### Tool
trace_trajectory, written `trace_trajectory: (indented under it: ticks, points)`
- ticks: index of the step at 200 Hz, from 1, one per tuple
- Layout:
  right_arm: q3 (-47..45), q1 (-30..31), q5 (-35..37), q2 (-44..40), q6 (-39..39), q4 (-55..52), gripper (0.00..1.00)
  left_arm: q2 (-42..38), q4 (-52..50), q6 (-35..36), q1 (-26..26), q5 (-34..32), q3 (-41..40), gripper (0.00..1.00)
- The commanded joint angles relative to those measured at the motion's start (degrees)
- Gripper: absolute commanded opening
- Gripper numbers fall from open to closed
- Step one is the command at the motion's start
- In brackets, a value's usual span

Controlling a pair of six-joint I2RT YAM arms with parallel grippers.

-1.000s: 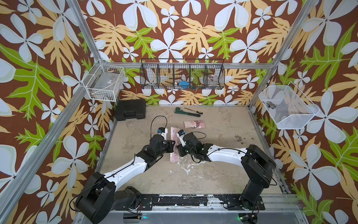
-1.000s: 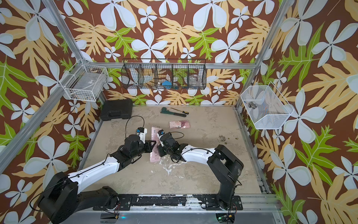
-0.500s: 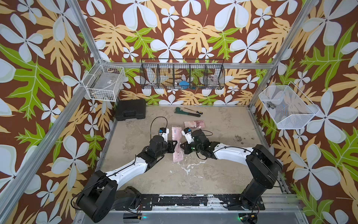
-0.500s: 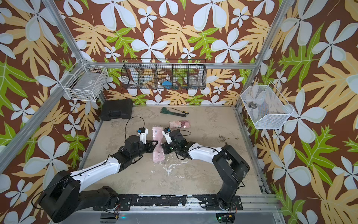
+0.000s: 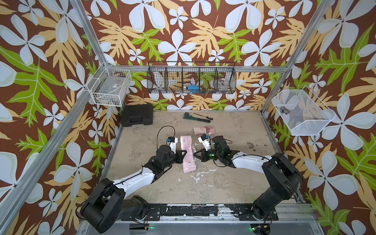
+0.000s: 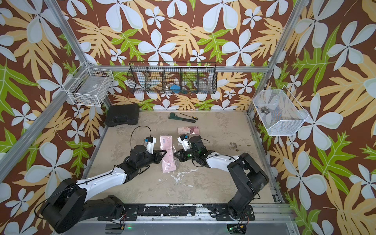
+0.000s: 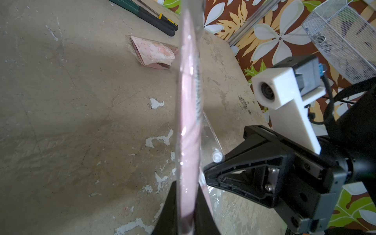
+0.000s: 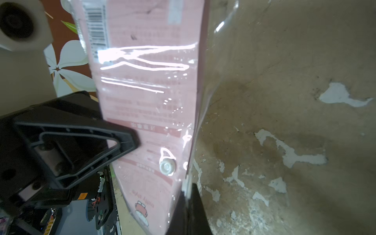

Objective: Open the ruler set and take out the ruler
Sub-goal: Open the ruler set bag at the center of the board.

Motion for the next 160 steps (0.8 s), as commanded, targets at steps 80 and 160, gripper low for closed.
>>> trace_trajectory:
  ticks: [80, 160]
  points:
    - [-7.8, -0.6, -8.1, -3.2, 9.6, 11.1, 0.0, 3.7, 6.3, -1.3, 1.2, 2.8, -2.7, 0.37]
    - [-8.4, -0.6, -4.2, -2.1, 16.5, 11.1, 0.0, 2.3, -2.3, 2.4, 1.1, -3.0, -1.6, 0.79]
